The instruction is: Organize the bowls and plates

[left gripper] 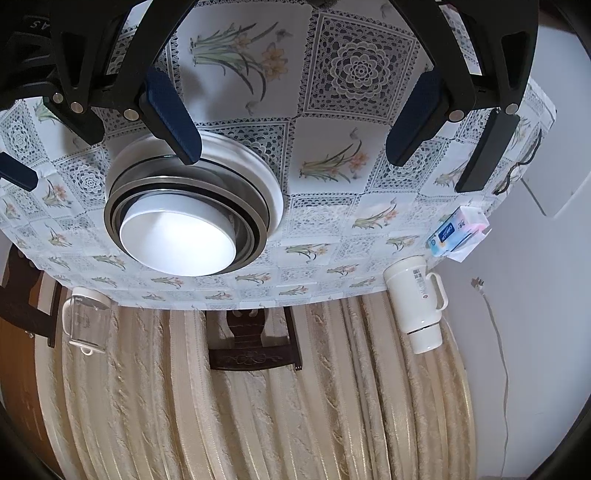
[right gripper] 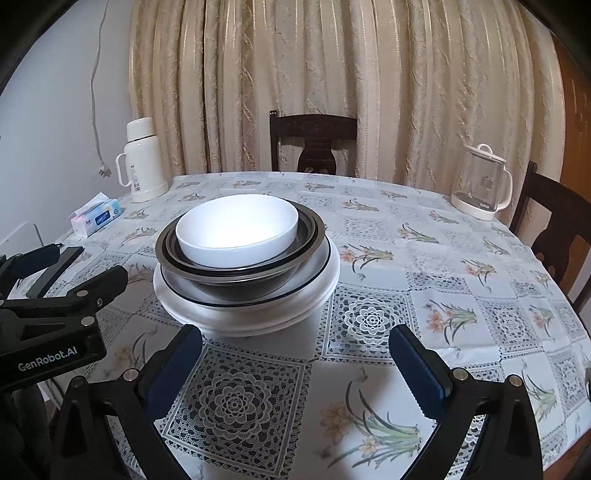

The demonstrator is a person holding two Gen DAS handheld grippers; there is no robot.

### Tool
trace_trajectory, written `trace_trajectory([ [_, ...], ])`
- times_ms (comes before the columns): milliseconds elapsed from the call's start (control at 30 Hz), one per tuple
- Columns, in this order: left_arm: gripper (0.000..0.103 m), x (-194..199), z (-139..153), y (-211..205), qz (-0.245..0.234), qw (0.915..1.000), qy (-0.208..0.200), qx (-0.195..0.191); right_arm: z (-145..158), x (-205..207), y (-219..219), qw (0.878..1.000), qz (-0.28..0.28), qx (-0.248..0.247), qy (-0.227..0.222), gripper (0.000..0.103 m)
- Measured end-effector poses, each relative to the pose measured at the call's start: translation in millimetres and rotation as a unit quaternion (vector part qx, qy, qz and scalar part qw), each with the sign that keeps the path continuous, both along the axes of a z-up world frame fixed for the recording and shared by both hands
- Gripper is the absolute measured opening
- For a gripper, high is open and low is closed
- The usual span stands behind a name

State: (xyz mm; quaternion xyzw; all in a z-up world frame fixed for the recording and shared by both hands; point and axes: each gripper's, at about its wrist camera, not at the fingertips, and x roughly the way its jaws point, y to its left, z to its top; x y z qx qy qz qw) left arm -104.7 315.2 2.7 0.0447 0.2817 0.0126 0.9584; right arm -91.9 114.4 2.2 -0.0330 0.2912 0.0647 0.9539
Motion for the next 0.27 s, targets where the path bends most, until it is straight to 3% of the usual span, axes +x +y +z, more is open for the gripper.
trace_trajectory([
  [267, 0.101, -0.8, -0.4, -0.8, -0.001, 1.0, 0.0, 0.0, -2.3, 0.2, 2.0, 1.0, 0.004, 0.005, 0.005, 0.103],
])
